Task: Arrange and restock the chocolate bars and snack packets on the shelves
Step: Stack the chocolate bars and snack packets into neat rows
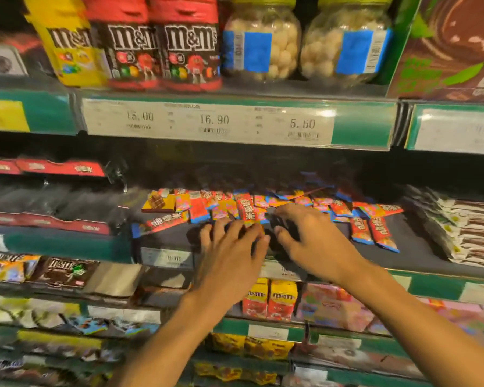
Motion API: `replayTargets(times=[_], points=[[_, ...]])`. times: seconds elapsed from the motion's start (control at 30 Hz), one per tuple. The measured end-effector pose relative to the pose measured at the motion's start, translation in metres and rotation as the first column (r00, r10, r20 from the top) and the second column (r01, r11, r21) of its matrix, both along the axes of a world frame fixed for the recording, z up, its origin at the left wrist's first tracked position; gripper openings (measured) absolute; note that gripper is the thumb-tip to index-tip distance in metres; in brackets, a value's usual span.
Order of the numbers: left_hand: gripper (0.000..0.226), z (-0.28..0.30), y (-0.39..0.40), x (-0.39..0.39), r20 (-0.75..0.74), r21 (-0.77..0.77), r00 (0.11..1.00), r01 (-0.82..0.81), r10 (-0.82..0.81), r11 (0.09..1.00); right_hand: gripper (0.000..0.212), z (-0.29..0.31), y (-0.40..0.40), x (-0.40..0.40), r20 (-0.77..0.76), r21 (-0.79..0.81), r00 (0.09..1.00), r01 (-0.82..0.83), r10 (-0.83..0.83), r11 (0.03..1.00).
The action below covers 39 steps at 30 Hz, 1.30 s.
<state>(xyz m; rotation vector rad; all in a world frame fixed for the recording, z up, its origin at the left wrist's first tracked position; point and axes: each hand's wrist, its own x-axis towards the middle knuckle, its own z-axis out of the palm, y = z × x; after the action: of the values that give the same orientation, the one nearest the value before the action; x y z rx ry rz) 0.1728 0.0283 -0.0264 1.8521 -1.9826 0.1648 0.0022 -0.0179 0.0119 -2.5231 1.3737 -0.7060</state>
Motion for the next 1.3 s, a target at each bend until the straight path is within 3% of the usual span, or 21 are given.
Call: replayTargets(times=[0.17, 0.3, 0.37, 0.47, 0.57, 0.73, 0.8, 0.87, 0.93, 1.0, 1.07, 1.1, 1.3], points=[[0.032, 0.008, 0.003, 0.018, -0.324, -0.016, 0.94, 0.106, -0.105, 0.994, 0.026, -0.004, -0.016, 0.024, 0.016, 0.066, 1.0, -0.006, 0.005, 0.998], [0.023, 0.012, -0.018, 0.066, -0.448, -0.165, 0.893, -0.132, 0.045, 0.977, 0.032, -0.009, -0.022, 0.032, -0.034, 0.059, 0.998, 0.046, -0.044, 0.997], [0.026, 0.011, -0.03, 0.09, -0.365, -0.198, 0.923, -0.21, 0.126, 0.958, 0.03, -0.01, -0.024, 0.033, -0.048, 0.07, 0.997, 0.063, -0.06, 0.996], [0.047, 0.01, -0.038, 0.107, -0.175, -0.055, 0.956, -0.248, 0.235, 0.967, 0.032, -0.011, -0.026, 0.022, -0.095, 0.093, 0.995, 0.051, -0.042, 0.994], [0.061, 0.009, -0.038, 0.102, -0.032, 0.006, 0.97, -0.241, 0.241, 0.97, 0.03, -0.009, -0.026, 0.008, -0.121, 0.132, 0.991, -0.036, 0.052, 0.991], [0.031, 0.014, -0.04, 0.1, 0.092, -0.161, 0.98, -0.157, 0.174, 0.974, 0.026, -0.006, -0.026, -0.001, -0.11, 0.152, 0.983, -0.132, 0.15, 0.979], [0.02, 0.019, -0.039, 0.1, 0.132, -0.178, 0.975, -0.151, 0.176, 0.972, 0.029, -0.002, -0.026, -0.004, -0.099, 0.142, 0.98, -0.156, 0.171, 0.978], [0.008, 0.026, -0.037, 0.1, 0.267, -0.166, 0.946, -0.142, 0.183, 0.976, 0.031, 0.0, -0.028, -0.006, -0.077, 0.133, 0.98, -0.175, 0.186, 0.976], [0.028, 0.034, -0.031, 0.096, 0.316, -0.164, 0.934, -0.117, 0.164, 0.979, 0.03, 0.001, -0.03, -0.006, -0.048, 0.122, 0.98, -0.187, 0.194, 0.975], [0.031, 0.037, -0.023, 0.09, 0.21, -0.215, 0.964, -0.12, 0.166, 0.969, 0.028, 0.002, -0.032, -0.004, -0.015, 0.113, 0.979, -0.201, 0.204, 0.973], [0.011, 0.036, -0.012, 0.085, -0.004, -0.27, 0.985, -0.165, 0.17, 0.949, 0.027, 0.003, -0.034, 0.001, 0.021, 0.088, 0.976, -0.219, 0.218, 0.972], [0.011, 0.035, -0.009, 0.083, -0.097, -0.295, 0.978, -0.204, 0.183, 0.933, 0.028, 0.005, -0.034, 0.005, 0.041, 0.076, 0.975, -0.222, 0.22, 0.972], [0.018, 0.05, -0.004, 0.086, -0.532, -0.377, 0.823, -0.44, 0.198, 0.815, 0.042, 0.01, -0.034, 0.039, 0.173, 0.067, 0.97, -0.182, 0.168, 0.981]])
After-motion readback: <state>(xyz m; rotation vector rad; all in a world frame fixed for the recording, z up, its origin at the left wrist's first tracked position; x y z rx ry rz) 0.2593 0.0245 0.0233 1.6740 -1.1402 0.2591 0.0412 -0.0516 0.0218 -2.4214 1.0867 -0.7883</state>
